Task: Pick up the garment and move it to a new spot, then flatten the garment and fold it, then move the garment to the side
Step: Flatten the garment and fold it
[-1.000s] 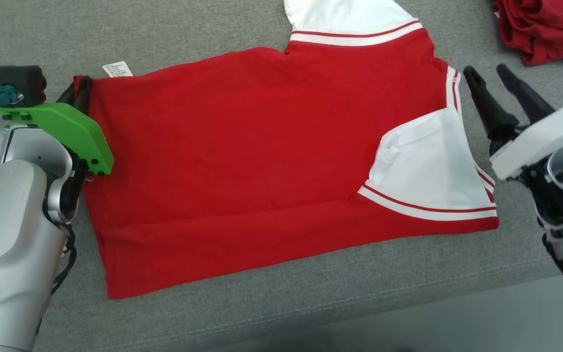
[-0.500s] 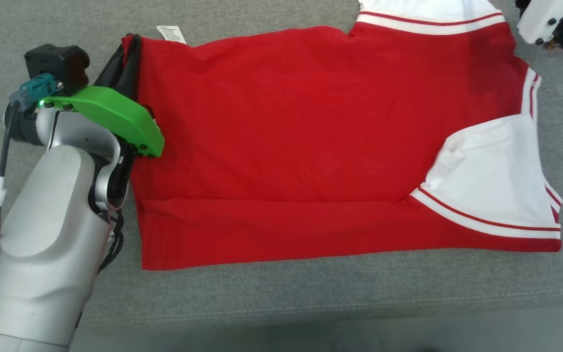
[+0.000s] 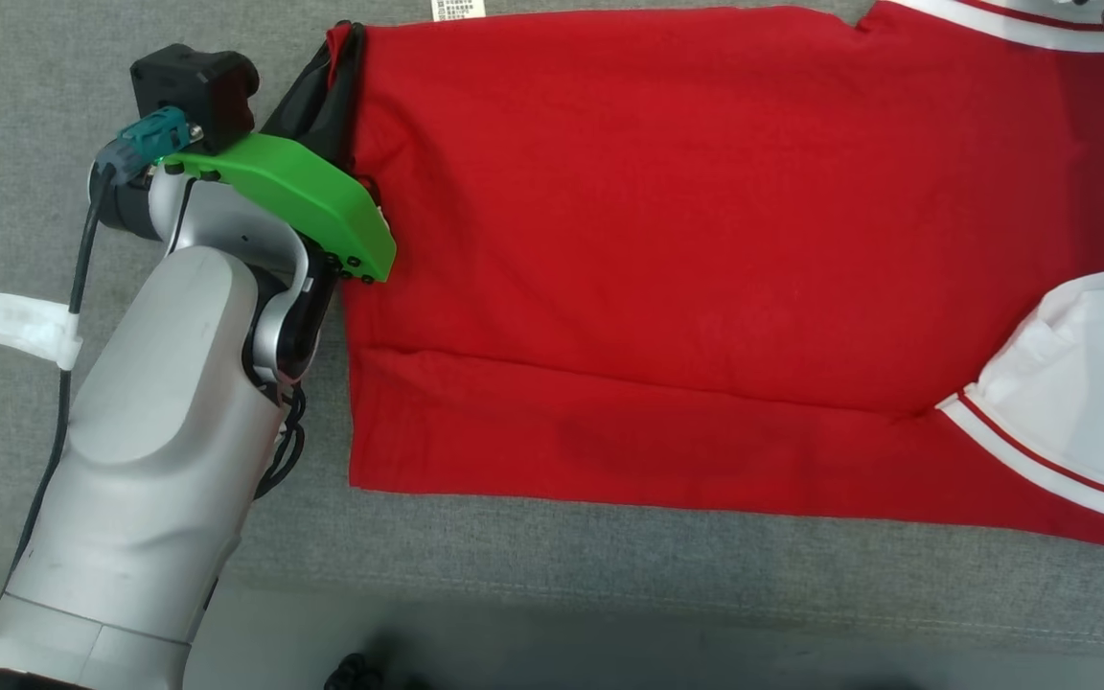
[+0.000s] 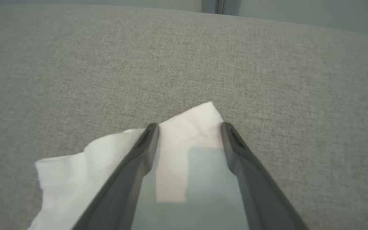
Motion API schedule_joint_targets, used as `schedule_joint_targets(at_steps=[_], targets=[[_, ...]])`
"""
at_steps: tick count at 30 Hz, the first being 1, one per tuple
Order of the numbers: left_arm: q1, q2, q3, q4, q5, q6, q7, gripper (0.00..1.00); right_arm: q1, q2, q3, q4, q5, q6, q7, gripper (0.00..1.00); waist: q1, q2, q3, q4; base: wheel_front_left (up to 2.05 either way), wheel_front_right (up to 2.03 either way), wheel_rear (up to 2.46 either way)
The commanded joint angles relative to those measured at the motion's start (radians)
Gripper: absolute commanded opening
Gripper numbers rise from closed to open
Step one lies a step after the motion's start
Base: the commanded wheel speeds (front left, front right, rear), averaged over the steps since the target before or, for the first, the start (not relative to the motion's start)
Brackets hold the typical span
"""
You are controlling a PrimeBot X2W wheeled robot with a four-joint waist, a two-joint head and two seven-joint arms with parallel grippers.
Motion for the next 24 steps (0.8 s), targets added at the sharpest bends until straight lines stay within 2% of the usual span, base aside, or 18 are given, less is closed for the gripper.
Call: schedule_joint_targets(at_steps=[1,10,15,16,17,19,21,22,23,24], targets=[[-0.021,-0.002,0.0,0.004,0.007,-0.003,-0.007,0.0,-0.011,-0.001,0.016,0.013,0.007,0.0,0.007,1.0,-0.0002,0.0,0.012,0.014,0.0,0.0,0.0],[-0.046,-0.014,-0.017,0.034,0.006,-0.017,-0.011,0.0,-0.058,-0.024,0.065,0.103,-0.033,-0.001,0.022,1.0,-0.0002,0.0,0.0,0.021,0.0,0.0,0.0],[-0.054,-0.02,-0.024,0.051,0.0,-0.024,-0.008,0.0,-0.076,-0.01,0.077,0.15,-0.041,-0.001,0.034,1.0,-0.0002,0.0,-0.01,0.028,0.0,0.0,0.0],[-0.055,-0.021,-0.025,0.055,-0.002,-0.025,-0.007,0.0,-0.077,-0.01,0.081,0.157,-0.041,-0.001,0.037,0.88,-0.0002,0.0,-0.012,0.031,0.0,0.0,0.0],[-0.057,-0.024,-0.027,0.059,-0.004,-0.026,-0.005,0.0,-0.078,-0.011,0.085,0.164,-0.042,-0.001,0.039,0.54,-0.0002,0.0,-0.013,0.034,0.0,0.0,0.0],[-0.062,-0.029,-0.029,0.067,-0.01,-0.03,-0.003,0.0,-0.078,-0.014,0.09,0.177,-0.041,-0.001,0.036,0.37,-0.0002,0.0,-0.016,0.04,0.0,0.0,0.0],[-0.067,-0.033,-0.029,0.079,-0.015,-0.033,-0.004,0.0,-0.08,-0.017,0.096,0.189,-0.043,-0.001,0.031,0.13,-0.0002,0.0,-0.017,0.043,0.0,0.0,0.0],[-0.067,-0.033,-0.029,0.079,-0.015,-0.033,-0.004,0.0,-0.08,-0.017,0.096,0.189,-0.043,-0.001,0.031,0.13,-0.0002,0.0,-0.017,0.043,0.0,0.0,0.0],[-0.07,-0.034,-0.028,0.086,-0.019,-0.035,-0.004,0.0,-0.084,-0.017,0.1,0.191,-0.044,-0.001,0.023,0.0,-0.0002,0.0,-0.017,0.043,0.0,0.0,0.0],[-0.074,-0.035,-0.026,0.091,-0.022,-0.037,-0.004,0.0,-0.089,-0.018,0.099,0.194,-0.045,-0.001,0.008,0.0,-0.0002,0.0,-0.017,0.043,0.0,0.0,0.0]])
